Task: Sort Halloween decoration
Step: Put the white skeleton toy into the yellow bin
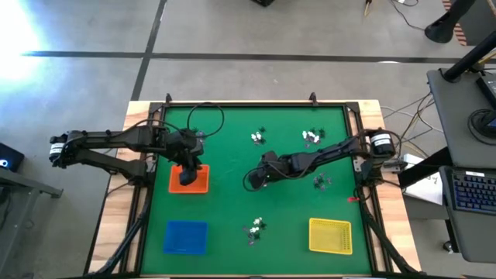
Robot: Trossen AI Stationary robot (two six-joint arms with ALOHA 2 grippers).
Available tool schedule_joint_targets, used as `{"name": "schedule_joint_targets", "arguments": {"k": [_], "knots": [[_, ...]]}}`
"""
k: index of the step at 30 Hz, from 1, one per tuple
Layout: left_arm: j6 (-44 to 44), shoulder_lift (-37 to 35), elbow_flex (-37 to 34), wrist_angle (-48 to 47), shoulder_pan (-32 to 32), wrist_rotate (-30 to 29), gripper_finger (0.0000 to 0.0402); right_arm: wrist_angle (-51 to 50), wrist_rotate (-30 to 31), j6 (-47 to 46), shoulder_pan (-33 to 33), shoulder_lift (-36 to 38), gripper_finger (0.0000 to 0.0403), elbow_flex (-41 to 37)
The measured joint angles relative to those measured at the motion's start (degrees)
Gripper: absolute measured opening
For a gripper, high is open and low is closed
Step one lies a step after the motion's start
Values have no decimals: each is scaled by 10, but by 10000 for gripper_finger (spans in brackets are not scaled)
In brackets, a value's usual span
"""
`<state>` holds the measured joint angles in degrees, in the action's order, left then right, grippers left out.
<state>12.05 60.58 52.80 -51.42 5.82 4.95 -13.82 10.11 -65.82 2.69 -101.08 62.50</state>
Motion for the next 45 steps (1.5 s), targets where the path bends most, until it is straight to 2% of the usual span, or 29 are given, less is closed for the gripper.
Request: {"name": "schedule_joint_targets", "arguments": {"k": [9,20,40,45], "knots": [[-4,0,0,0,0,0,75,0,-1,28,0,35,12,0],[-6,0,0,0,0,0,75,-3,-70,55,0,27,13,0],[-9,0,0,0,0,3,75,-6,-72,106,0,24,13,3],[-8,-1,0,0,0,3,75,-9,-106,148,0,24,13,32]]}}
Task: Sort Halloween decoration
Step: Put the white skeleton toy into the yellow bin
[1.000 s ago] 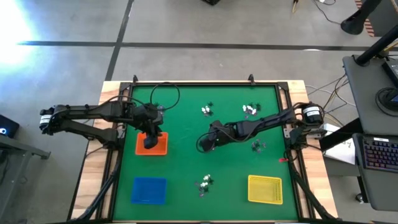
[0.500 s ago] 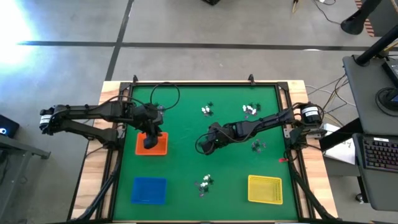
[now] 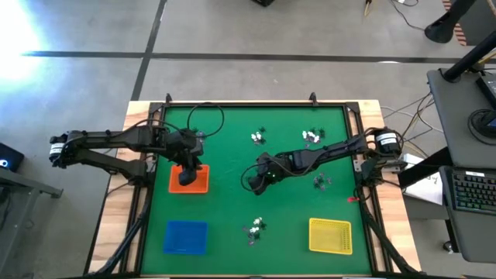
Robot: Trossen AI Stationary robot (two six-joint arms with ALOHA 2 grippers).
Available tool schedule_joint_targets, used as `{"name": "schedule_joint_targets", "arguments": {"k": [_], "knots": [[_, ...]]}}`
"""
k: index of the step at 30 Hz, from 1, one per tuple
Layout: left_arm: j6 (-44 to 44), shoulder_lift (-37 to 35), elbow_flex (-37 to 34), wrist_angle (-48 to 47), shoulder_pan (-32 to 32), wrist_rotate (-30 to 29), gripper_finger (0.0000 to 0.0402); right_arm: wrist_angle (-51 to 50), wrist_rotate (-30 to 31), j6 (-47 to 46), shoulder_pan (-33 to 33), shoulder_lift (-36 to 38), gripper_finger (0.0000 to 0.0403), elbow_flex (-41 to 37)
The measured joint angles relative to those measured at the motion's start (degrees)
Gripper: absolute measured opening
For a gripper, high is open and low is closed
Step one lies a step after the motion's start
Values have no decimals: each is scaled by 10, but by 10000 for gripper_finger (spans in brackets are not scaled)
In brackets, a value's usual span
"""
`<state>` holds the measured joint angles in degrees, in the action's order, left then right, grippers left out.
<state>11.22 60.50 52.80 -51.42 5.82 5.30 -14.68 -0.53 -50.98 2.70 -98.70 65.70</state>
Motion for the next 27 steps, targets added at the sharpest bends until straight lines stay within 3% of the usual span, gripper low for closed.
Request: {"name": "schedule_joint_targets", "arguments": {"k": [4,9,27], "knots": [[1,-2,0,0,0,5,75,-16,-12,38,0,0,20,25],[4,-6,0,0,0,13,75,-68,36,45,0,0,31,48],[4,-6,0,0,0,13,75,-69,36,41,0,1,31,54]]}}
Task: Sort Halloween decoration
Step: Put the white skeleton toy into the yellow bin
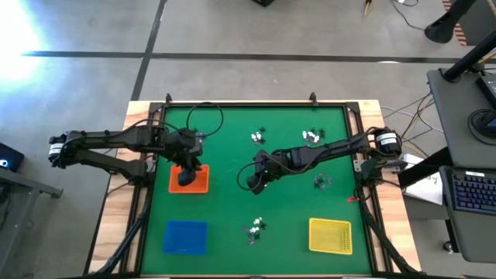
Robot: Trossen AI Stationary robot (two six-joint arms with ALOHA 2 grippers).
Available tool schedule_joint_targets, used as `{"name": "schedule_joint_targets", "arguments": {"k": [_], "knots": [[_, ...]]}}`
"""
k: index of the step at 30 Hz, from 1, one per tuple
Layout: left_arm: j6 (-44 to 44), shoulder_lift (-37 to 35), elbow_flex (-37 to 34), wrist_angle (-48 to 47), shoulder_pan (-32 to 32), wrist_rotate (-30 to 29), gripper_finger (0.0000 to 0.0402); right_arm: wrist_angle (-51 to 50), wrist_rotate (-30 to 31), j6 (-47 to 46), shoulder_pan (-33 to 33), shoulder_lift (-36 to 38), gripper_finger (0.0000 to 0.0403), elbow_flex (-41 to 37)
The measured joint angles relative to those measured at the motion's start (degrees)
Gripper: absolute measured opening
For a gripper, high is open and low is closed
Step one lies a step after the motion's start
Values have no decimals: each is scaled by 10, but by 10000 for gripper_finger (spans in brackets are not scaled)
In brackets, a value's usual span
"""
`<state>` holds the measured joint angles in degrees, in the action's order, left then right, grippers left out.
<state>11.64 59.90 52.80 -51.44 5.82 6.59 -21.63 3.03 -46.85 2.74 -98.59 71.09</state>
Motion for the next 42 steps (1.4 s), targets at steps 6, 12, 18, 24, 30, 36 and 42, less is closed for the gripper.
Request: {"name": "schedule_joint_targets", "arguments": {"k": [6,12,18,24,30,36,42], "knots": [[-6,0,0,0,0,0,75,0,0,0,0,0,31,0],[-6,0,0,0,0,0,75,0,3,2,-3,0,31,0],[-7,0,0,0,0,0,75,0,14,3,-11,0,31,-1],[-11,0,0,0,0,0,75,2,15,-1,-17,0,31,-1],[-13,0,0,0,0,0,75,4,14,-47,-18,0,31,-1],[-15,0,0,0,0,0,75,4,10,-66,-18,0,31,-2],[-22,0,0,0,0,0,75,4,-1,-91,-20,0,32,-2]]}}
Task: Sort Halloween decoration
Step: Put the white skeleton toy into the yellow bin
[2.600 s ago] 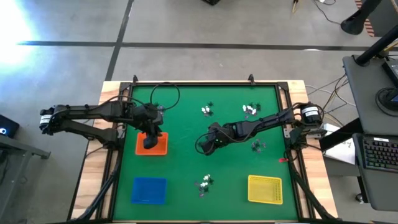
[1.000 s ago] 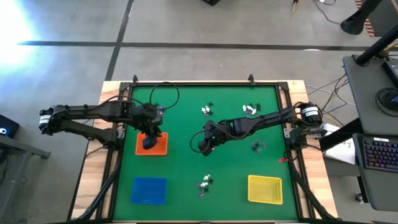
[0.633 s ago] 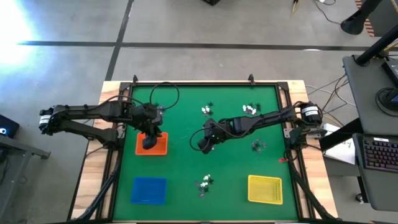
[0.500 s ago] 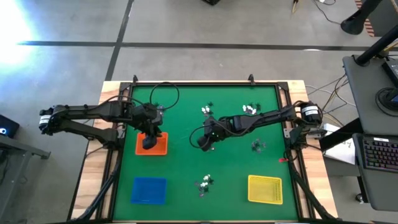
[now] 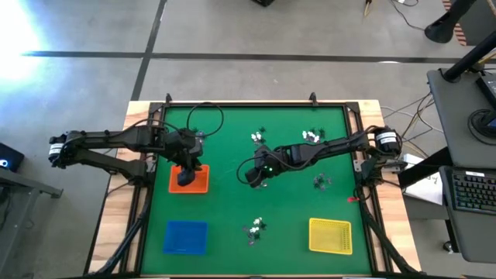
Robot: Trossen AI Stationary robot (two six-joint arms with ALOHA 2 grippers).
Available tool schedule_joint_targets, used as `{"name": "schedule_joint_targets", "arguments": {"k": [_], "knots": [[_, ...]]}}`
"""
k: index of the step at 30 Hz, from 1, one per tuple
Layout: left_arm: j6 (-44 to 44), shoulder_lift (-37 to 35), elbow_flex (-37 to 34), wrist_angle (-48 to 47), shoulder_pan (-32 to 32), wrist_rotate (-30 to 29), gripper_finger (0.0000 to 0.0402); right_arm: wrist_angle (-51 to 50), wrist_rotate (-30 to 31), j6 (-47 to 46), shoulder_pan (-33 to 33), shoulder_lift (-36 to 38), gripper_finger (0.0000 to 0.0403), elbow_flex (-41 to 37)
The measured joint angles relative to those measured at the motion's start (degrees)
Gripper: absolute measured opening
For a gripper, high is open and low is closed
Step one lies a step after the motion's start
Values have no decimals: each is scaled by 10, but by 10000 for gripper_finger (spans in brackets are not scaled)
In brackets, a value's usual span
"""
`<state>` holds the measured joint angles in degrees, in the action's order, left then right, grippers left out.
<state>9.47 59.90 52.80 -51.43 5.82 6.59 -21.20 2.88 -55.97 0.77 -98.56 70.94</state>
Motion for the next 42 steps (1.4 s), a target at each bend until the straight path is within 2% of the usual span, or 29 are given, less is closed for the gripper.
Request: {"name": "schedule_joint_targets", "arguments": {"k": [7,15,23,27,30,42], "knots": [[0,0,0,0,0,0,75,-11,-1,7,0,0,34,0],[0,0,0,0,0,0,75,8,47,-8,-11,1,34,0],[7,0,0,0,0,0,75,7,13,-75,-12,1,34,0],[9,0,0,0,0,0,75,5,-15,-68,-12,1,34,0],[9,0,0,0,0,0,75,4,-14,-32,-13,1,34,0],[9,0,0,0,0,0,75,3,-18,-42,-13,1,34,0]]}}
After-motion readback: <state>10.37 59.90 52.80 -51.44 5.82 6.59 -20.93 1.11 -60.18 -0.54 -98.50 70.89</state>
